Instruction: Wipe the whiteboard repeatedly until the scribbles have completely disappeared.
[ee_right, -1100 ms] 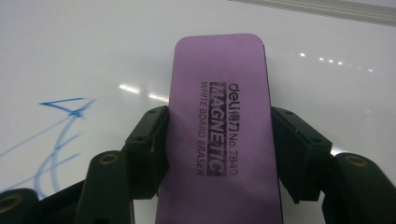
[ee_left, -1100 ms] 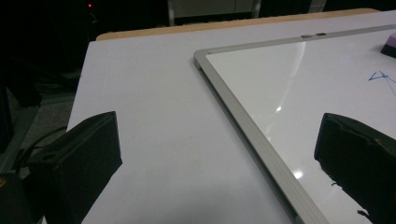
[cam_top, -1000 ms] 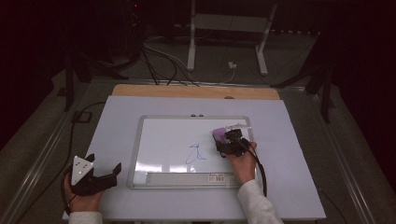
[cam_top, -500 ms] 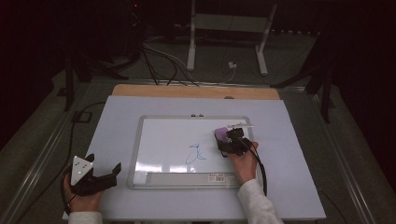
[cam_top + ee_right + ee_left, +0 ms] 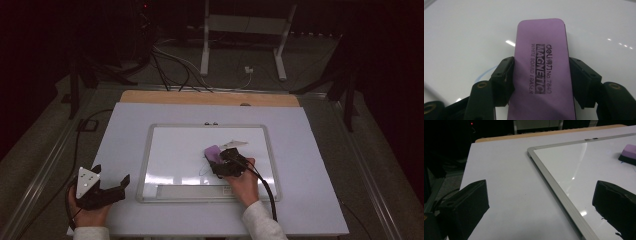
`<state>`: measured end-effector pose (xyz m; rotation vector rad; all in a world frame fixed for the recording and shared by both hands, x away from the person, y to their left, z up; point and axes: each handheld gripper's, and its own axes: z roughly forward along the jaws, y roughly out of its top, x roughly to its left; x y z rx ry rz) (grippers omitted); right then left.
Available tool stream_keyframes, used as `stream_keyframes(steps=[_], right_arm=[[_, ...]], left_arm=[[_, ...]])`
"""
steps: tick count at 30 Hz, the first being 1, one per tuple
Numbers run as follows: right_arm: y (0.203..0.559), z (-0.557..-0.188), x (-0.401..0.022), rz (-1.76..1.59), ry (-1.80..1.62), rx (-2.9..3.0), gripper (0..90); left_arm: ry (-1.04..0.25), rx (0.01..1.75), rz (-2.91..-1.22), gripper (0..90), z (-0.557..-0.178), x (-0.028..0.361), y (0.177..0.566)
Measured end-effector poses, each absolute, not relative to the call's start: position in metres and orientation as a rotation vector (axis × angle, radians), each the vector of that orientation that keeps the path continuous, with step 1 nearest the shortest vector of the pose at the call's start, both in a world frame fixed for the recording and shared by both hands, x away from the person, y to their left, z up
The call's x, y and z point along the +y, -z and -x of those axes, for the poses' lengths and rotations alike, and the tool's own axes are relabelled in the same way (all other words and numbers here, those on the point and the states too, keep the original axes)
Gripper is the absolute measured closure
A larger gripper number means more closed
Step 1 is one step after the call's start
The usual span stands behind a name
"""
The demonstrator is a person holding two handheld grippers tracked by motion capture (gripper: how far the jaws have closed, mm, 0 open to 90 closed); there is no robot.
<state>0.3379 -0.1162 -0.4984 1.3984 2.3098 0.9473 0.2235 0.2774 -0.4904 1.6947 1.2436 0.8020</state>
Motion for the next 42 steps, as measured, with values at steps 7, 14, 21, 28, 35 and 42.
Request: stream_keyframes(steps=[7, 14, 21, 28, 35, 42], right_arm=[[0.497, -0.353, -0.132, -1.508, -0.898, 2.216, 40.8], [0.499, -0.339, -0.105, -1.359, -0.969, 2.355, 40.8], [0.498, -0.349, -0.117, -1.428, -0.932, 2.302, 40.8], [0.497, -0.353, -0.121, -1.457, -0.905, 2.265, 40.8], [0.498, -0.339, -0.097, -1.326, -0.969, 2.389, 40.8], [0.498, -0.343, -0.101, -1.363, -0.938, 2.327, 40.8]], left_arm=[[-0.8, 1.241, -1.7, 1.5, -0.225, 0.275, 0.491], [-0.801, 1.241, -1.701, 1.5, -0.225, 0.275, 0.491], [-0.8, 1.243, -1.696, 1.5, -0.225, 0.276, 0.491], [-0.798, 1.244, -1.699, 1.5, -0.226, 0.276, 0.491], [-0.798, 1.243, -1.701, 1.5, -0.225, 0.276, 0.491], [-0.8, 1.243, -1.695, 1.5, -0.225, 0.276, 0.491]])
